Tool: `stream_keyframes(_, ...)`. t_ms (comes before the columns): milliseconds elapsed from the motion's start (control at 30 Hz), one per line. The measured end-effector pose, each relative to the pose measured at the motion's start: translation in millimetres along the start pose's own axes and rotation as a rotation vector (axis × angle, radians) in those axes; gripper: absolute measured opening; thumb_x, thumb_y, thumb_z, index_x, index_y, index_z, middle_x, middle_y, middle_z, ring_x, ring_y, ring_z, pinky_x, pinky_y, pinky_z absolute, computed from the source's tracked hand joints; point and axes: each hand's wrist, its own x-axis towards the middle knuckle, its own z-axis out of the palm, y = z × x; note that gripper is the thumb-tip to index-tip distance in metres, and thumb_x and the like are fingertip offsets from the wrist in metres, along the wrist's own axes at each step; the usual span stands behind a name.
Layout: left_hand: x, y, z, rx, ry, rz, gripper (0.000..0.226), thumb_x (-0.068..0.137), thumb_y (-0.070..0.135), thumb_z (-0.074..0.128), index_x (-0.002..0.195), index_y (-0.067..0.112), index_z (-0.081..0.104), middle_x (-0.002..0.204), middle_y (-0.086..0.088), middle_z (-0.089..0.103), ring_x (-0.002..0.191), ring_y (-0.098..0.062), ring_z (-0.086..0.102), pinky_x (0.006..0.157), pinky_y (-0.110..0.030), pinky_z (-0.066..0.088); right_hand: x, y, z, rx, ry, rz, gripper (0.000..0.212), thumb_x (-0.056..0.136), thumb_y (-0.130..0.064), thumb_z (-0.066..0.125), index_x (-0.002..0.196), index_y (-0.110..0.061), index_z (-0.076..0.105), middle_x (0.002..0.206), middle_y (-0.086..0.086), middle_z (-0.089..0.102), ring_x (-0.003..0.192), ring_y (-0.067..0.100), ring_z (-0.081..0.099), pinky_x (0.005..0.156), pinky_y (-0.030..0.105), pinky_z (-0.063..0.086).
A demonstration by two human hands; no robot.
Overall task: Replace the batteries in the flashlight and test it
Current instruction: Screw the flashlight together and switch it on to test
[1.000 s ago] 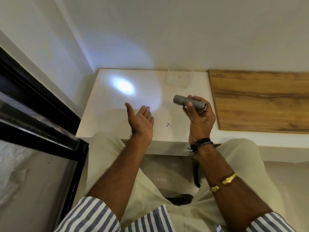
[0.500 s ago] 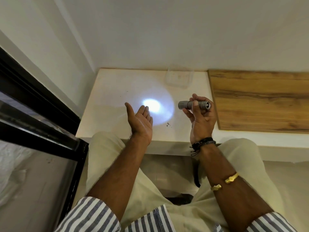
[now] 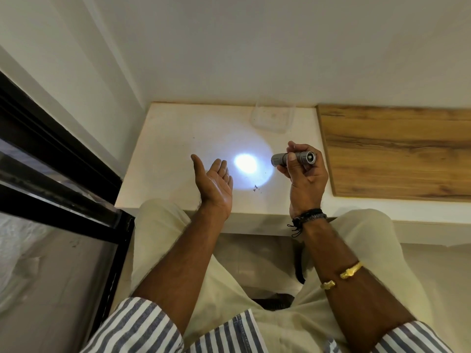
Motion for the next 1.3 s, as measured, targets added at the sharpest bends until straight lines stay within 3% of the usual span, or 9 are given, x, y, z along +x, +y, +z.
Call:
stream_keyframes(133, -0.3, -0.6, -0.2, 0.009, -0.007, -0.01, 0.094, 0.09, 0.078, 0.024, 0.154, 0.009, 0.025, 0.163, -0.011, 0.023, 0.152, -0.026, 0.016, 0.124, -0.042, 0.012, 0.2, -3.3, 1.4, 0.06, -0.002, 0.056, 0.015, 0.099, -0.006, 0.062, 0.109, -0.017, 0.061, 0.11, -0.005, 0.073, 0.095, 0.01, 0.072, 0.083, 0.047, 0.061)
stream_keyframes(300, 0.7, 0.4, 1.6, 0.017, -0.048, -0.07, 0.098, 0.088, 0.081, 0.022, 0.155, 0.008, 0.022, 0.163, -0.011, 0.022, 0.153, -0.023, 0.014, 0.124, -0.04, 0.009, 3.5, -4.3, -7.7, 0.525, 0.062, 0.558, 0.005, 0.1, -0.018, 0.056, 0.096, -0.019, 0.058, 0.108, 0.011, 0.067, 0.109, 0.031, 0.066, 0.08, 0.05, 0.06)
stream_keyframes(467, -3.4, -4.3, 7.4, 0.021, -0.12, -0.141, 0.099, 0.087, 0.082, 0.022, 0.156, 0.011, 0.019, 0.165, -0.01, 0.018, 0.153, -0.026, 0.01, 0.125, -0.042, 0.006, -1.5, -2.7, -14.0, 0.774, -0.034, 0.739, 0.028, 0.095, -0.038, 0.044, 0.09, -0.016, 0.06, 0.099, 0.009, 0.064, 0.113, 0.035, 0.06, 0.083, 0.043, 0.055)
stream_keyframes(567, -3.1, -7.5, 7.1, 0.024, -0.157, -0.165, 0.098, 0.086, 0.082, 0.023, 0.155, 0.012, 0.022, 0.164, -0.008, 0.02, 0.153, -0.025, 0.011, 0.125, -0.042, 0.006, -1.8, -0.3, -12.4, 0.771, -0.111, 0.745, 0.03, 0.094, -0.037, 0.037, 0.092, -0.017, 0.06, 0.098, 0.008, 0.062, 0.111, 0.033, 0.06, 0.078, 0.039, 0.054)
stream_keyframes(767, -1.6, -10.2, 7.7, 0.045, -0.193, -0.177, 0.097, 0.087, 0.081, 0.02, 0.155, 0.013, 0.022, 0.164, -0.008, 0.021, 0.153, -0.025, 0.012, 0.124, -0.042, 0.007, -3.6, -1.4, -10.0, 0.757, -0.23, 0.728, 0.024, 0.078, -0.034, 0.044, 0.087, -0.017, 0.057, 0.092, 0.004, 0.057, 0.099, 0.028, 0.059, 0.067, 0.033, 0.048)
stream_keyframes(933, -3.6, -13.6, 7.6, 0.12, -0.178, -0.12, 0.097, 0.088, 0.081, 0.014, 0.155, 0.011, 0.024, 0.163, -0.01, 0.024, 0.151, -0.028, 0.019, 0.124, -0.044, 0.013, -4.5, -5.5, -5.3, 0.71, -0.186, 0.721, 0.022, 0.075, -0.033, 0.042, 0.082, -0.015, 0.054, 0.085, 0.005, 0.055, 0.092, 0.029, 0.058, 0.062, 0.031, 0.046)
stream_keyframes(1100, -2.7, -12.0, 6.3, 0.12, -0.164, -0.109, 0.096, 0.089, 0.079, 0.017, 0.154, 0.009, 0.027, 0.161, -0.012, 0.029, 0.15, -0.027, 0.024, 0.124, -0.044, 0.015, -4.7, -6.9, -0.7, 0.687, -0.14, 0.748, 0.028, 0.091, -0.037, 0.041, 0.089, -0.015, 0.059, 0.093, 0.009, 0.061, 0.1, 0.032, 0.061, 0.069, 0.036, 0.054)
stream_keyframes(1200, -1.4, -14.2, 8.1, 0.387, -0.035, -0.028, 0.069, 0.099, 0.059, 0.038, 0.148, 0.009, 0.041, 0.153, -0.011, 0.045, 0.142, -0.027, 0.04, 0.119, -0.043, 0.03, -5.1, -3.0, 1.8, 0.566, -0.147, 0.74, 0.014, 0.089, -0.02, 0.055, 0.098, -0.011, 0.059, 0.104, 0.016, 0.064, 0.109, 0.035, 0.061, 0.082, 0.048, 0.057)
stream_keyframes(1300, -1.6, -17.3, 6.5, 0.864, 0.039, 0.271, 0.037, 0.099, 0.029, 0.058, 0.132, 0.011, 0.061, 0.133, -0.006, 0.064, 0.121, -0.021, 0.061, 0.105, -0.041, 0.05, -5.2, 11.4, 6.3, 0.187, -0.152, 0.633, 0.028, 0.093, 0.011, 0.052, 0.113, -0.007, 0.054, 0.119, 0.02, 0.063, 0.113, 0.034, 0.064, 0.087, 0.051, 0.061)
